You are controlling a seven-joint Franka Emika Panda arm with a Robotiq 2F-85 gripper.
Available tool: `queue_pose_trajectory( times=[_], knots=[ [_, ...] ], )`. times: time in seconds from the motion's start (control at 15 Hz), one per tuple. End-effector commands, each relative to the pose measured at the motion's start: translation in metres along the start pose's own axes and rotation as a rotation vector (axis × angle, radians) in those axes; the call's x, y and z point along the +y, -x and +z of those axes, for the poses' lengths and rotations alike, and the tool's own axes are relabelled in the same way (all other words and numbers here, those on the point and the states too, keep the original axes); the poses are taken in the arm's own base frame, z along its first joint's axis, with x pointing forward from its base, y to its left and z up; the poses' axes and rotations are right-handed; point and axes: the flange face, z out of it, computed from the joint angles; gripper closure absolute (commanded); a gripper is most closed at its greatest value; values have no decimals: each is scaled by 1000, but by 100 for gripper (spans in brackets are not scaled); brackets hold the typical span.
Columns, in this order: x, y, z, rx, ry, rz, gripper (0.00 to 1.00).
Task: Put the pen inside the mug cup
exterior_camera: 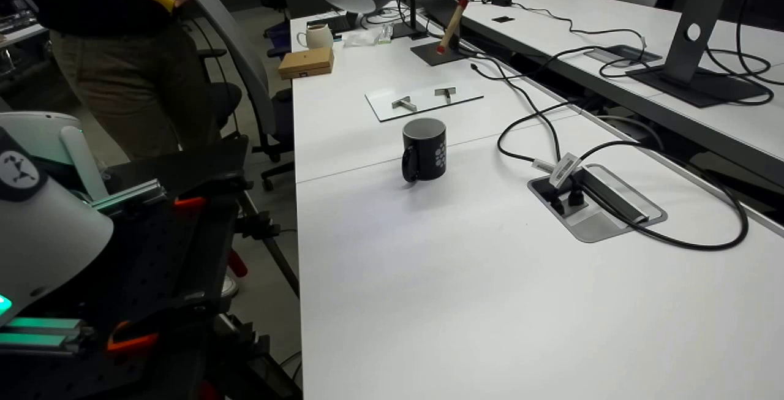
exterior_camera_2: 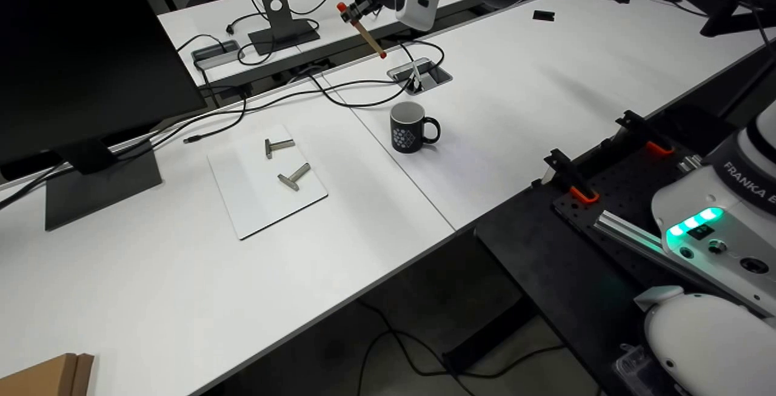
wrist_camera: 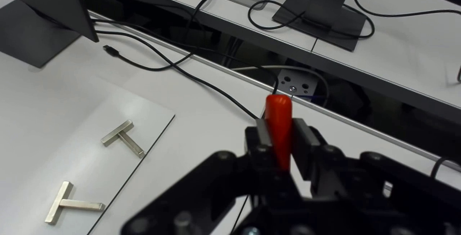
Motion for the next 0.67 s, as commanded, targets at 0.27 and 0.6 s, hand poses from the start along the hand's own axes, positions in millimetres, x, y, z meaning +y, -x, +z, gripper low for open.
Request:
queue_pose_trajectory(
  times=[0.27,0.6],
  knots=[
    [-4,2,1,-7,-79,-41,94],
    [-4,-40,11,71,-42,56,94]
  ],
)
